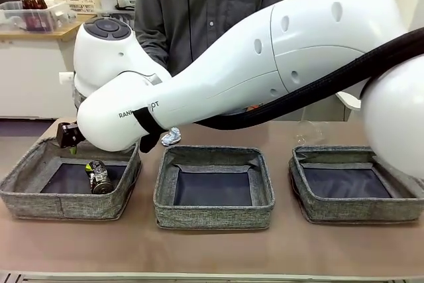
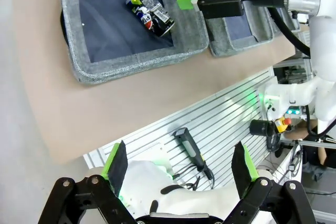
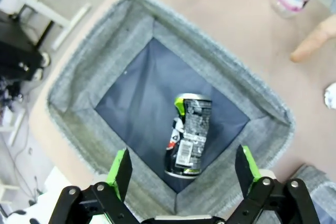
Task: Sort the waste into the appropriate baskets.
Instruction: Place the picked waste into the Fabric basket indicated by the person.
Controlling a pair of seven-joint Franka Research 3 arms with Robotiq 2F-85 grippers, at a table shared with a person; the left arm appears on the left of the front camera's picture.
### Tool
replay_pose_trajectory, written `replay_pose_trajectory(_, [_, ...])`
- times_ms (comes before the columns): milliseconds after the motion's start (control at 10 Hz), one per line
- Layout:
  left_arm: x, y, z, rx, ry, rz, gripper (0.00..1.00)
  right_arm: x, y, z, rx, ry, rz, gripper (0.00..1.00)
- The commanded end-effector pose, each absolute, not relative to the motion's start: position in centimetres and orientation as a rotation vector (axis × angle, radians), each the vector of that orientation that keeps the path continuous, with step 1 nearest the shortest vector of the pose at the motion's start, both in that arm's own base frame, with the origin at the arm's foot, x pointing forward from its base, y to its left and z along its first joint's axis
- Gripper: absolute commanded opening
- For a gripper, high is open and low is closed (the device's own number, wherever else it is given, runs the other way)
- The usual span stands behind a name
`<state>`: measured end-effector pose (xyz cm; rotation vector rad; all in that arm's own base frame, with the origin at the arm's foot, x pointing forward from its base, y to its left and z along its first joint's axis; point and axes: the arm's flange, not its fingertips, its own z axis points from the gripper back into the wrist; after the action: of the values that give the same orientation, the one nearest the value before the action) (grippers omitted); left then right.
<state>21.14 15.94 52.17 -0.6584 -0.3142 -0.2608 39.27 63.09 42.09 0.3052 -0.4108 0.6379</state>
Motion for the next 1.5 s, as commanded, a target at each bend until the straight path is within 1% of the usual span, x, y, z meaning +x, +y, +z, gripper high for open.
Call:
replay_pose_trajectory(0, [21.2, 15.9, 52.2, -0.639, -0.305, -0.251, 1.00, 38.4, 61.7, 42.2, 0.319, -0.424, 0.619, 1.00])
replay_pose_trajectory(200, [21.2, 15.9, 52.2, -0.639, -0.305, -0.251, 1.00, 38.3, 61.4, 42.3, 0.316, -0.412, 0.610, 1.00])
replay_pose_trajectory(300, [21.2, 15.9, 52.2, -0.639, -0.305, -0.251, 1.00, 38.2, 60.4, 42.6, 0.301, -0.391, 0.616, 1.00])
replay_pose_trajectory(400, [21.2, 15.9, 52.2, -0.639, -0.305, -0.251, 1.00, 37.9, 57.8, 43.6, 0.306, -0.351, 0.627, 1.00])
replay_pose_trajectory(600, [21.2, 15.9, 52.2, -0.639, -0.305, -0.251, 1.00, 35.8, 48.2, 46.8, 0.304, -0.304, 0.588, 1.00])
replay_pose_trajectory(700, [21.2, 15.9, 52.2, -0.639, -0.305, -0.251, 1.00, 34.2, 43.9, 48.4, 0.370, -0.307, 0.586, 1.00])
replay_pose_trajectory(800, [21.2, 15.9, 52.2, -0.639, -0.305, -0.251, 1.00, 33.1, 40.3, 49.2, 0.395, -0.316, 0.541, 1.00])
replay_pose_trajectory(900, [21.2, 15.9, 52.2, -0.639, -0.305, -0.251, 1.00, 32.5, 37.2, 49.4, 0.376, -0.301, 0.438, 1.00])
replay_pose_trajectory(1000, [21.2, 15.9, 52.2, -0.639, -0.305, -0.251, 1.00, 32.0, 35.0, 49.1, 0.303, -0.311, 0.301, 1.00])
replay_pose_trajectory(1200, [21.2, 15.9, 52.2, -0.639, -0.305, -0.251, 1.00, 31.2, 36.9, 48.9, 0.192, -0.338, 0.257, 1.00])
replay_pose_trajectory(1300, [21.2, 15.9, 52.2, -0.639, -0.305, -0.251, 1.00, 32.3, 34.7, 49.2, 0.302, -0.321, 0.334, 1.00])
replay_pose_trajectory(1400, [21.2, 15.9, 52.2, -0.639, -0.305, -0.251, 1.00, 32.3, 34.7, 49.2, 0.302, -0.321, 0.334, 1.00])
